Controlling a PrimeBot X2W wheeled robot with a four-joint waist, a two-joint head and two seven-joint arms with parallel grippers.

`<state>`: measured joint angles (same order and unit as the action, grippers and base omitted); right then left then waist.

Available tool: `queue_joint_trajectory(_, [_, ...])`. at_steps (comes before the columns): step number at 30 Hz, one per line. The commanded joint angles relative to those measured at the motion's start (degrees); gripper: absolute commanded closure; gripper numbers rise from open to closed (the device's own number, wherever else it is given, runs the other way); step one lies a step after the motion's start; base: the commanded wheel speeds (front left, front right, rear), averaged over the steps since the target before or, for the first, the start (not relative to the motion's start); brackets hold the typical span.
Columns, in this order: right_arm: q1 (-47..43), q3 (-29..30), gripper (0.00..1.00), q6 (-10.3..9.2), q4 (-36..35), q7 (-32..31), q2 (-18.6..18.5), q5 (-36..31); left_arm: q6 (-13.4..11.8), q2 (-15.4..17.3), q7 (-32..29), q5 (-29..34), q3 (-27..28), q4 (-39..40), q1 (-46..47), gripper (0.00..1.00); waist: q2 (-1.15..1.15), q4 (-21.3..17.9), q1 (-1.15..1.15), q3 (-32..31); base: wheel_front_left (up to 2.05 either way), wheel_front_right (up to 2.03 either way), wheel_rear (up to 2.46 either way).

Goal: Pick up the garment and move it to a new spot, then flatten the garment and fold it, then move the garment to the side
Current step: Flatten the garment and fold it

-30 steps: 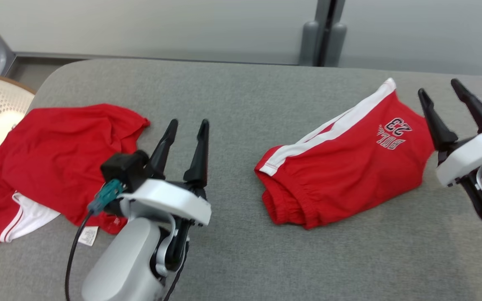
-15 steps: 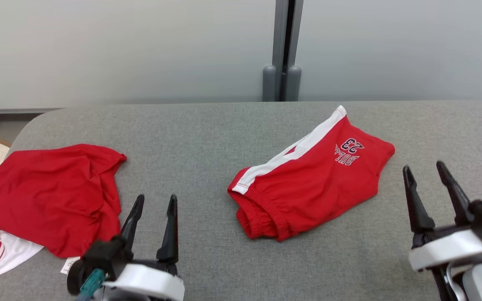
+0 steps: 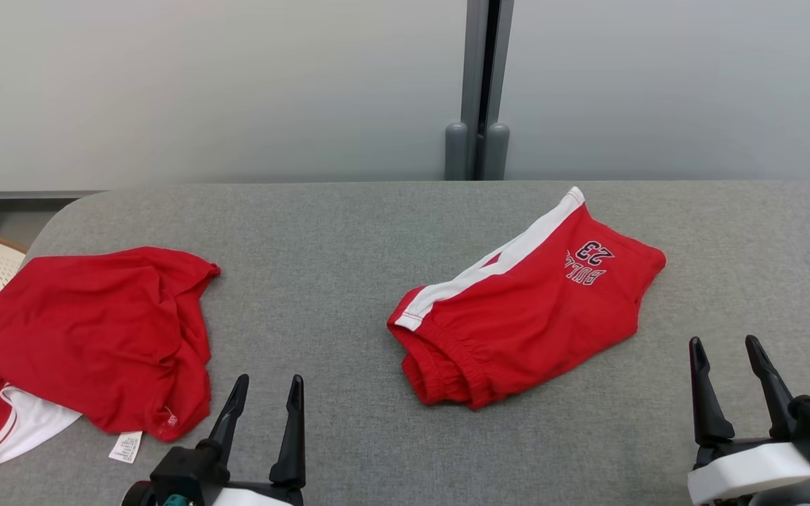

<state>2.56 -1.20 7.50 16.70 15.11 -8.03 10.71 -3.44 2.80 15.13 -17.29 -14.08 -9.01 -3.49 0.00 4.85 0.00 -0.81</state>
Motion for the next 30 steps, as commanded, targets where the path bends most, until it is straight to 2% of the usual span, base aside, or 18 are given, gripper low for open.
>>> queue_joint_trajectory(1, [0.1,0.3,0.0,-0.02,0.8,0.1,0.3,0.2,-0.3,0.2,0.0,0.0,-0.1,-0.1,1.0,0.0,0.0,0.5,0.0,0.5,0.0,0.0,0.0])
queue_joint_trajectory(5, [2.5,1.5,0.0,-0.01,2.7,-1.0,0.9,3.6,-0.6,0.2,0.0,-0.8,-0.7,-0.1,2.5,0.0,0.0,1.7,0.0,2.6,0.0,0.0,0.0])
queue_joint_trajectory(8, [5.3,3.4,0.0,-0.01,4.8,-4.3,1.0,7.4,-0.7,0.2,0.0,-0.9,-1.7,-0.2,3.5,0.0,0.0,2.9,0.0,4.8,0.0,0.0,0.0])
queue_joint_trajectory(15, [13.6,11.4,0.0,-0.02,12.9,-16.2,1.2,18.0,-1.8,0.2,0.0,-1.8,-5.4,-0.5,5.5,0.0,0.0,7.3,0.0,9.3,0.0,0.0,0.0])
queue_joint_trajectory(17, [16.3,13.9,0.0,-0.01,15.6,-19.4,1.1,20.1,-2.0,0.2,0.0,0.3,-7.0,-0.7,6.1,0.0,0.0,8.6,0.0,10.4,0.0,0.0,0.0])
queue_joint_trajectory(22, [22.1,18.5,0.0,-0.01,21.6,-24.7,-0.1,21.9,-2.9,0.2,0.0,-0.5,-10.2,-0.3,6.7,0.0,0.0,11.2,0.0,12.6,0.0,0.0,0.0])
queue_joint_trajectory(30, [28.0,22.6,0.0,-0.01,28.1,-28.4,-2.9,21.8,-3.2,0.2,0.0,-0.6,-12.8,0.1,8.5,0.0,0.0,14.2,0.0,15.6,0.0,0.0,0.0])
